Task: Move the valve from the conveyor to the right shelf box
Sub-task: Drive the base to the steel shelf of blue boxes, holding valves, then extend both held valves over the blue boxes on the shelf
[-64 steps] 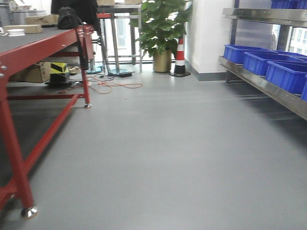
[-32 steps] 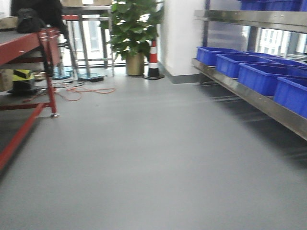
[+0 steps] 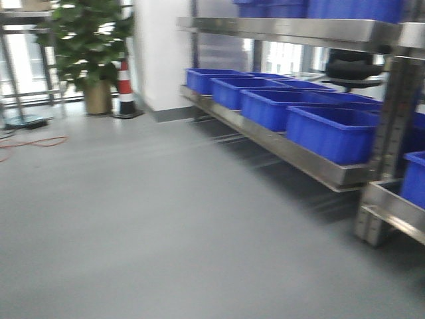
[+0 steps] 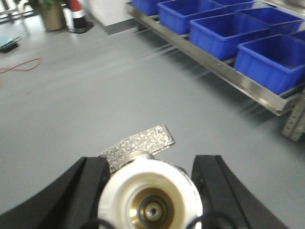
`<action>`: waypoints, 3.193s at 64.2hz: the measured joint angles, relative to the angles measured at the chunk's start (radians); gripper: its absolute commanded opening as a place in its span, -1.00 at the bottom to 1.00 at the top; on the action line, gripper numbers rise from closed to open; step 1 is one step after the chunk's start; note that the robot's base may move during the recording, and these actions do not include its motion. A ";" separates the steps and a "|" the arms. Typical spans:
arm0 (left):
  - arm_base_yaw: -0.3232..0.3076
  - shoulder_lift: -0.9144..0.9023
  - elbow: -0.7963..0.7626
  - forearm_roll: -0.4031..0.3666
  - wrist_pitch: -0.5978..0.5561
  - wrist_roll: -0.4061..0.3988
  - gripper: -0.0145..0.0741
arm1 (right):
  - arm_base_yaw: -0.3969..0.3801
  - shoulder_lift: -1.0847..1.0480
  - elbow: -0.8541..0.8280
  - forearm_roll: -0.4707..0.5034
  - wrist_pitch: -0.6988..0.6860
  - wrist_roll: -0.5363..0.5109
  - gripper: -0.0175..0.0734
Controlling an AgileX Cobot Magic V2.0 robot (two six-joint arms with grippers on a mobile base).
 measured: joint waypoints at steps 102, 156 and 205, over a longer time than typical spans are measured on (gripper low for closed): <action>0.000 0.000 0.000 -0.002 -0.001 0.000 -0.92 | 0.000 0.000 0.000 0.000 0.000 0.000 -0.95; 0.000 0.000 0.000 -0.004 -0.001 0.000 -0.92 | 0.000 0.000 0.000 0.000 0.000 0.000 -0.95; 0.000 0.000 0.000 -0.004 -0.001 0.000 -0.92 | 0.000 0.000 0.000 0.000 0.000 0.000 -0.95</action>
